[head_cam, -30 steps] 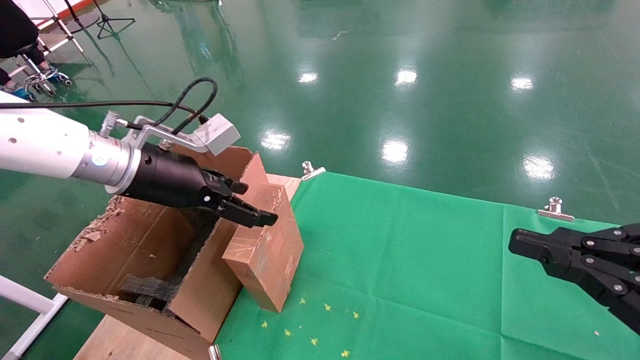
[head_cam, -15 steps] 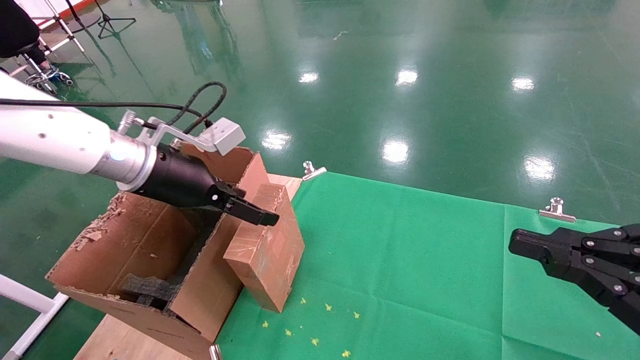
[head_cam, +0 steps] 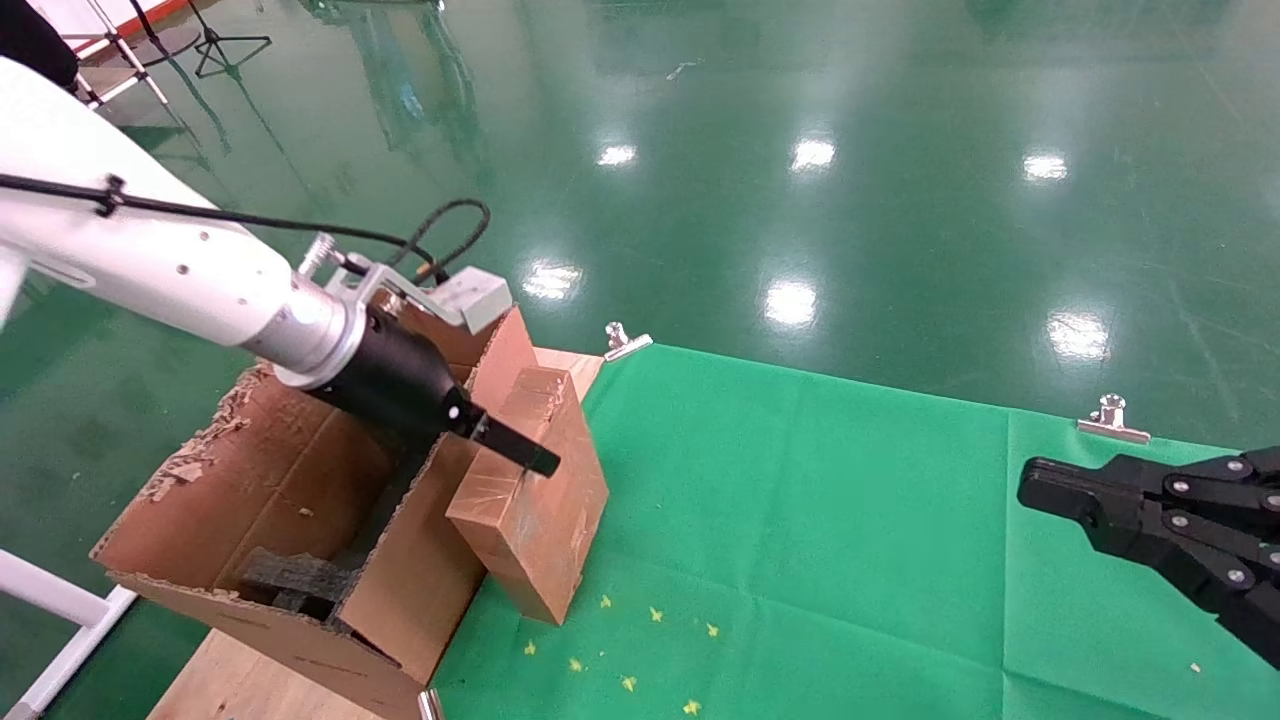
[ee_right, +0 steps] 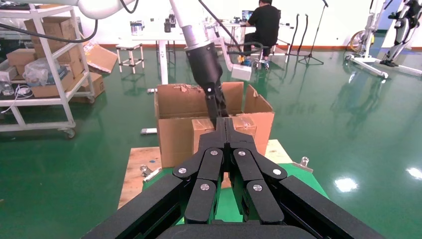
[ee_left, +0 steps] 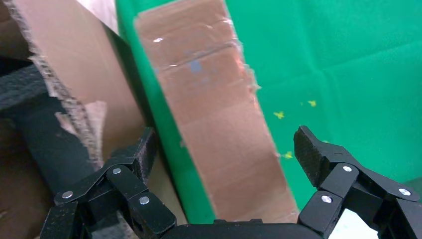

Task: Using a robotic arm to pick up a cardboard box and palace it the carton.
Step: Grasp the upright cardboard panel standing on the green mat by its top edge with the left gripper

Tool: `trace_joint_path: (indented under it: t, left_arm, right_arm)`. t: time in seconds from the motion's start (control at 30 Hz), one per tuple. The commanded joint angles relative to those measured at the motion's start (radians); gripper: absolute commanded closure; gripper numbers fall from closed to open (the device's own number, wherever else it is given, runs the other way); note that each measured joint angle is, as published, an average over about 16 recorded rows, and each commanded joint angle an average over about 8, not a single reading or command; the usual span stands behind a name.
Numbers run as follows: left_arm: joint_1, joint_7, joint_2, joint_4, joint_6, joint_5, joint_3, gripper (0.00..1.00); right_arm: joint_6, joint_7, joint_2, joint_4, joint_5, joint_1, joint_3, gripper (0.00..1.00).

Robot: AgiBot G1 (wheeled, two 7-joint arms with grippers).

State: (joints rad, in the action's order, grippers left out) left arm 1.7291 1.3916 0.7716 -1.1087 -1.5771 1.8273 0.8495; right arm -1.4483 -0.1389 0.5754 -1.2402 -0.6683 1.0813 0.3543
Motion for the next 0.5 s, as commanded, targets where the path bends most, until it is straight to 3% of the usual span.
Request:
trace_joint_path:
  t: [0.03,0.13,0.2,0.27,0.4,0.43,0.5]
  left_arm:
    - [0.004,0.007,0.008,0.012,0.001,-0.007,0.019,0.00]
    - [0.009,0.012,0.014,0.021,0.001,-0.016,0.038,0.00]
    - [0.013,0.014,0.019,0.025,0.000,-0.020,0.049,0.16]
    - [0.017,0.015,0.022,0.028,-0.001,-0.022,0.058,0.41]
    - [0.021,0.015,0.025,0.030,-0.001,-0.024,0.066,0.91]
    - [0.021,0.015,0.025,0.030,-0.001,-0.024,0.065,0.98]
    - [0.021,0.015,0.024,0.030,-0.001,-0.024,0.063,1.00]
  right_arm:
    - [0.000,0.000,0.000,0.000,0.000,0.000,0.000,0.84]
    - [0.000,0.000,0.000,0.000,0.000,0.000,0.000,0.47]
    - [0.000,0.000,0.000,0.000,0.000,0.000,0.000,0.22]
    - [0.000,0.000,0.000,0.000,0.000,0.000,0.000,0.00]
    - [0.000,0.000,0.000,0.000,0.000,0.000,0.000,0.00]
    - [0.000,0.000,0.000,0.000,0.000,0.000,0.000,0.00]
    - [0.000,0.000,0.000,0.000,0.000,0.000,0.000,0.00]
